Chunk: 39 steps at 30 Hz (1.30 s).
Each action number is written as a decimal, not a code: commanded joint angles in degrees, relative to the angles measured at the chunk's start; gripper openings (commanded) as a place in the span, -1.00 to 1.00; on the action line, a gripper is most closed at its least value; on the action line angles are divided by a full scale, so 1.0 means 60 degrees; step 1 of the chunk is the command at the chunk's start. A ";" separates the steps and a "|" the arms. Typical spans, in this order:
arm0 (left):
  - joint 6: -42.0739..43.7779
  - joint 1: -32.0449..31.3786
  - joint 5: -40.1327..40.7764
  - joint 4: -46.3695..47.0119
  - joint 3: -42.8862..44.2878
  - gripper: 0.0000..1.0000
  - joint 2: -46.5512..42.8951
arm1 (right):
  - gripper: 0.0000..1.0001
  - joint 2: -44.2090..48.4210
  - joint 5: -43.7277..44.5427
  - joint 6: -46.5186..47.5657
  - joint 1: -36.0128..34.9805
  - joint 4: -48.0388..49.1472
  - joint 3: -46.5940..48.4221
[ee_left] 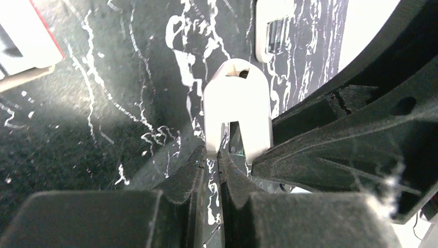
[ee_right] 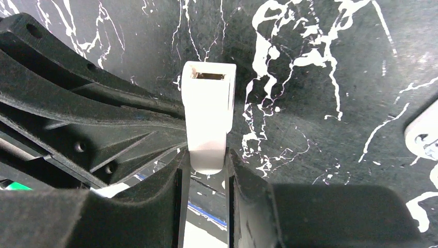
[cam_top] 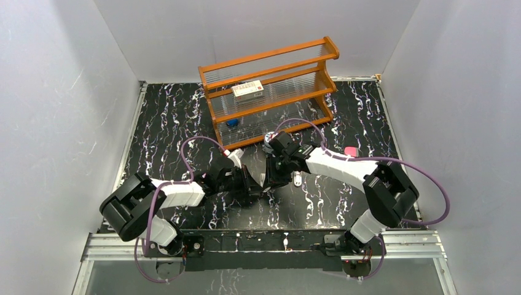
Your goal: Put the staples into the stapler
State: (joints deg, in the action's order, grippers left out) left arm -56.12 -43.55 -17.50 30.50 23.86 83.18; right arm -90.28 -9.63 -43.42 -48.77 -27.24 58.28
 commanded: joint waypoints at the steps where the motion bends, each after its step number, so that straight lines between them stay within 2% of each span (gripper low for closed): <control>1: 0.0698 0.0022 -0.0130 -0.0741 0.0035 -1.00 0.0346 | -0.53 0.0834 -0.0482 0.0085 0.0566 0.0226 0.0240; 12: 0.0983 0.0022 -0.0609 -0.0937 0.0434 -1.00 0.0946 | -0.51 0.0699 -0.0617 0.0587 0.1251 -0.0015 0.0378; 21: 0.1211 0.0015 -0.1112 -0.1008 0.0671 -1.00 0.1368 | -0.42 -0.0126 0.0407 0.1092 0.1540 -0.0534 0.1084; 28: 0.1251 0.0001 -0.1056 -0.1218 0.0855 -1.00 0.1530 | -0.35 -0.0737 0.1089 0.1208 0.1640 -0.0438 0.1737; 39: 0.1343 -0.0010 -0.0597 -0.1969 0.1041 -1.00 0.1831 | -0.30 -0.1503 0.0921 0.1217 0.1683 -0.0002 0.1957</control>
State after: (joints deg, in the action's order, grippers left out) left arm -50.74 -42.98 -22.39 26.41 30.41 92.09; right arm -97.91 -6.57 -37.30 -39.00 -29.34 68.16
